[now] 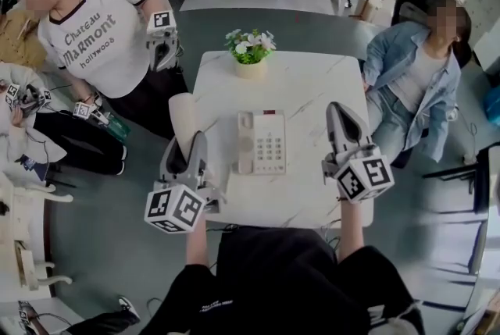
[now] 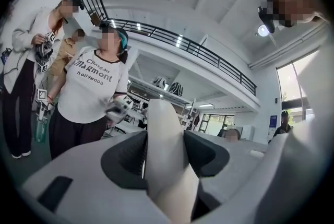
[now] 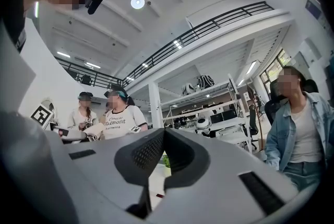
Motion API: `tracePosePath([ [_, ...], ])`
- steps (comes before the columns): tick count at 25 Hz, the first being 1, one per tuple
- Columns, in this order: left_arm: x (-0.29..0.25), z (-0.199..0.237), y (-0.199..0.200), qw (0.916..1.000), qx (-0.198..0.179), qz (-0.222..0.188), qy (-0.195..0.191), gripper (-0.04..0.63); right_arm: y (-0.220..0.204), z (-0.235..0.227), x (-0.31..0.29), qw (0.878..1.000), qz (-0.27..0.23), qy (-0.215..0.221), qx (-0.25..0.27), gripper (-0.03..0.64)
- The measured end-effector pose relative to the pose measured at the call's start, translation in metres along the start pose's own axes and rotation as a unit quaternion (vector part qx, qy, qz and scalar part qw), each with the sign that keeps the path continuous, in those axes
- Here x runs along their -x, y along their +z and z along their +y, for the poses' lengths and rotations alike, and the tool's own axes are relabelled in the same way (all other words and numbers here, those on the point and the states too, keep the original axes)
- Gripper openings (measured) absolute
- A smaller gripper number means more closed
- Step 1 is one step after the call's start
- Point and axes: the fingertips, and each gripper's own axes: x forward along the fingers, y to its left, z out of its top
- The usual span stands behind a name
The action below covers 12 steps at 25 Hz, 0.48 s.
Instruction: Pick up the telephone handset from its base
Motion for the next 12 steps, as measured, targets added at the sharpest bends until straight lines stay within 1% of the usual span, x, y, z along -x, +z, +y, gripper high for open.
tracePosePath([
  [12, 0.0019, 0.0016, -0.0001, 1.0000, -0.002, 0.003, 0.006, 0.209, 0.0020, -0.0016, 0.0005, 1.000, -0.001, -0.010, 0.012, -0.011],
])
